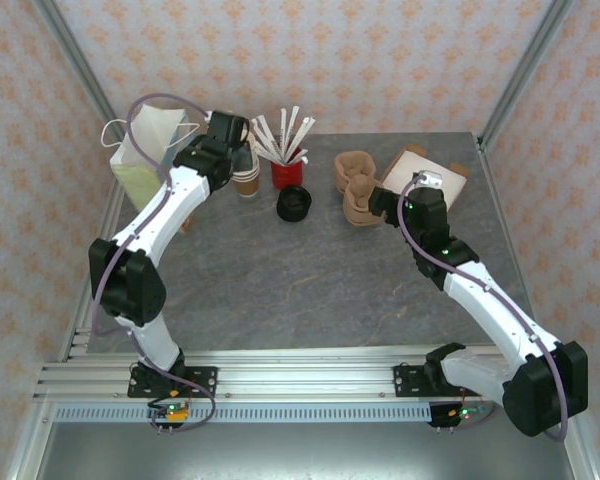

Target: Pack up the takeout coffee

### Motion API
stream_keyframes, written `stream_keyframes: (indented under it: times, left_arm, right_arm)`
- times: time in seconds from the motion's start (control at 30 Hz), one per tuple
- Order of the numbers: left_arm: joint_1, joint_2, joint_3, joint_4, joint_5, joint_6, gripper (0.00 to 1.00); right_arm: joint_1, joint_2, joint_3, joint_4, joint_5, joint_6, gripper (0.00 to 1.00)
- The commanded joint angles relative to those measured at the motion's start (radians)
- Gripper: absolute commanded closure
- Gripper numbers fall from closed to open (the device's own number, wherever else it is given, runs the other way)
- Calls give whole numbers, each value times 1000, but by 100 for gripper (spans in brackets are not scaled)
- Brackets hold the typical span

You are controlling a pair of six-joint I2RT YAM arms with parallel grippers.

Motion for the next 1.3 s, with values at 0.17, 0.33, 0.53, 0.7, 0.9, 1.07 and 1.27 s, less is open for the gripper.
stream_keyframes:
  times: [0.17, 0.33, 0.53, 0.7, 0.9, 1.07, 1.27]
  left_arm:
    - [48, 112, 182, -145, -3, -20, 54]
    - [74, 178, 231, -160, 7, -29, 55]
    - [95, 225, 279, -171, 38, -41, 58]
    - [107, 253, 307, -179, 53, -47, 60]
    - [119, 270, 325, -180, 72, -55, 67]
    - [122, 281, 342, -183, 84, -61, 72]
    - [124, 300, 358, -189, 92, -66, 76]
  right_arm:
    - [8, 17, 37, -27, -20, 18, 0]
    - [10, 29, 35, -28, -35, 26, 0]
    - [10, 53, 45, -36, -53, 30, 0]
    - [15, 72, 48, -44, -68, 37, 1]
    - [19, 89, 51, -53, -72, 40, 1]
    - [20, 94, 58, -64, -79, 44, 1]
    - [22, 125, 63, -75, -82, 45, 1]
